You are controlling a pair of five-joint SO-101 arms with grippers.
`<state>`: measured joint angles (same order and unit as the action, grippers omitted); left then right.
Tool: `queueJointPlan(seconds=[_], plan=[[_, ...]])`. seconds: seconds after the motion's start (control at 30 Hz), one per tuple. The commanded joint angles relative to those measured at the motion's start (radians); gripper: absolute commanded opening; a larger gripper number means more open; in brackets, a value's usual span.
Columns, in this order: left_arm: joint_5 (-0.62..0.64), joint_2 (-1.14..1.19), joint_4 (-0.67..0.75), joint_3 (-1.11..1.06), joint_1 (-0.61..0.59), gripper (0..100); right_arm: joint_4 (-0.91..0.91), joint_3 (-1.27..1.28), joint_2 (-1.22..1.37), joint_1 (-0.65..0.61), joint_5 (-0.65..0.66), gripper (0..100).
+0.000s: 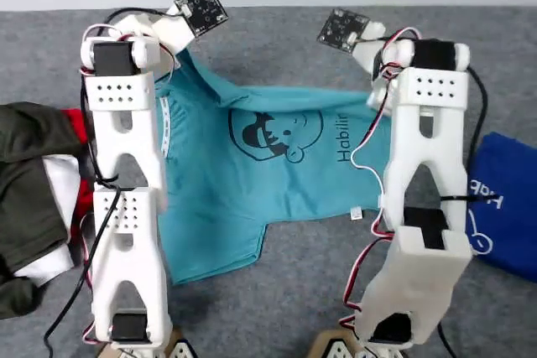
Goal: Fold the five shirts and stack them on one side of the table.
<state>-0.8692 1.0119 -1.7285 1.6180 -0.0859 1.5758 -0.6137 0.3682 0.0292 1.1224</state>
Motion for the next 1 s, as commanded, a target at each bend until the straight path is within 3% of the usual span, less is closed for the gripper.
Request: queueJointPlan(seconds=[0.0,0.2,0.63,0.97], plan=[[-0.021,-0.032,-0.034,0.004,-0.02,0,0.143,-0.041,-0.077,-0.005,0.008,1.2],[-0.087,-0.212,-0.035,-0.266,-0.032,0,0.22,-0.005,-0.084,0.01,0.006,1.2],[-0.33,-0.99,-0.031,-1.489,0.043,0,0.22,0.273,-0.228,0.036,0.011,1.2],[-0.387,-1.332,-0.031,-1.982,0.051,0,0.219,0.307,-0.266,0.096,0.061,1.2]])
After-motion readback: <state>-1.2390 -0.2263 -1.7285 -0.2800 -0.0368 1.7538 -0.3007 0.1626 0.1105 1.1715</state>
